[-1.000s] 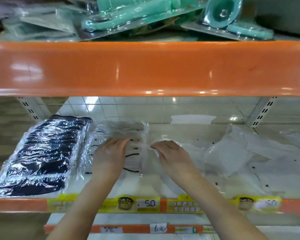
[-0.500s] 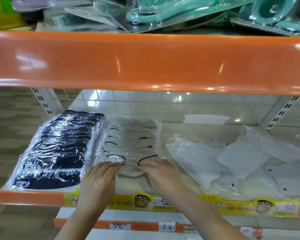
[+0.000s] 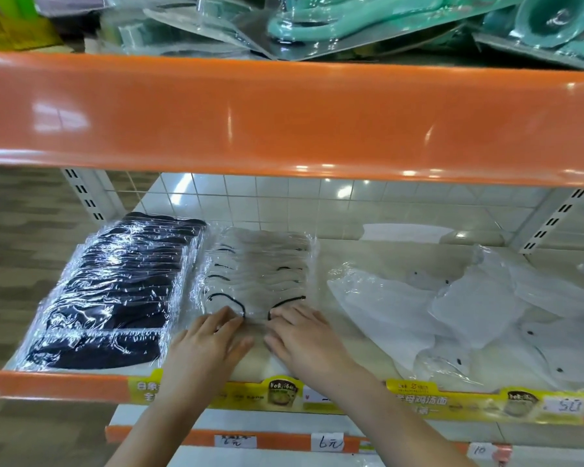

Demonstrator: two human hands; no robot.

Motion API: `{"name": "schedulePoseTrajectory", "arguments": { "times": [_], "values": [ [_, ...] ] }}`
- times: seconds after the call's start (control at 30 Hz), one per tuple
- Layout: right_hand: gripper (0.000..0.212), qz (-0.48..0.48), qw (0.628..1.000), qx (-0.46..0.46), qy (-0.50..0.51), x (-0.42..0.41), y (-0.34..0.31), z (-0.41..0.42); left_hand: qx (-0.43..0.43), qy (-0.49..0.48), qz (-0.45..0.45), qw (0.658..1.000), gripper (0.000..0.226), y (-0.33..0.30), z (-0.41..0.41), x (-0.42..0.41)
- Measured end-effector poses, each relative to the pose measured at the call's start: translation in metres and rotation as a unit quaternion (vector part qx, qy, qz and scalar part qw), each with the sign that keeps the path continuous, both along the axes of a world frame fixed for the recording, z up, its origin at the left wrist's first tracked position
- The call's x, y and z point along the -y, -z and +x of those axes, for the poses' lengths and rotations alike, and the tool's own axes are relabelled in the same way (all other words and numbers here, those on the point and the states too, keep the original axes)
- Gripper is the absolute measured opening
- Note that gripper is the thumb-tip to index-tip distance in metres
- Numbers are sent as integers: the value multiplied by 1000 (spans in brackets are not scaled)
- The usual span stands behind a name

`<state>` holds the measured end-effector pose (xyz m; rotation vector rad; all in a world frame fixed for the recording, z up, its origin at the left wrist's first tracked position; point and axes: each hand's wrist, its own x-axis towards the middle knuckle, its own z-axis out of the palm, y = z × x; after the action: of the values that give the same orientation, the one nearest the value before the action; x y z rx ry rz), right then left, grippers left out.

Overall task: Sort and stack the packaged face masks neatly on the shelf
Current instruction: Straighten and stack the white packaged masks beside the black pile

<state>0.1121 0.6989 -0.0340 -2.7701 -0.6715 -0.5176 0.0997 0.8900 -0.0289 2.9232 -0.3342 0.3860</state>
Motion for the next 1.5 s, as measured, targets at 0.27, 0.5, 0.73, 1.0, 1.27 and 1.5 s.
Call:
{"name": "schedulePoseTrajectory", "arguments": {
  "times": [0.27,0.5,0.73,1.0,1.27,1.5],
  "values": [
    [36,-1,1000,-14,17,-6,5,3,-43,-31,32,998,47,0,11,10],
    [36,23,1000,-20,-1,-5,1,3,-6,-40,25,999,34,-4,12,20],
    [41,108,989,-72,68,40,-24,16,-42,12,-8,999,37,-30,25,81],
    [32,95,973,-95,188,149,-40,54,-58,74,-101,990,39,-60,77,184],
    [38,77,941,-152,292,233,-72,90,-94,90,-75,989,42,-76,138,247],
    [32,3,941,-131,311,242,-78,105,-91,68,24,993,37,-59,165,269]
  ]
}}
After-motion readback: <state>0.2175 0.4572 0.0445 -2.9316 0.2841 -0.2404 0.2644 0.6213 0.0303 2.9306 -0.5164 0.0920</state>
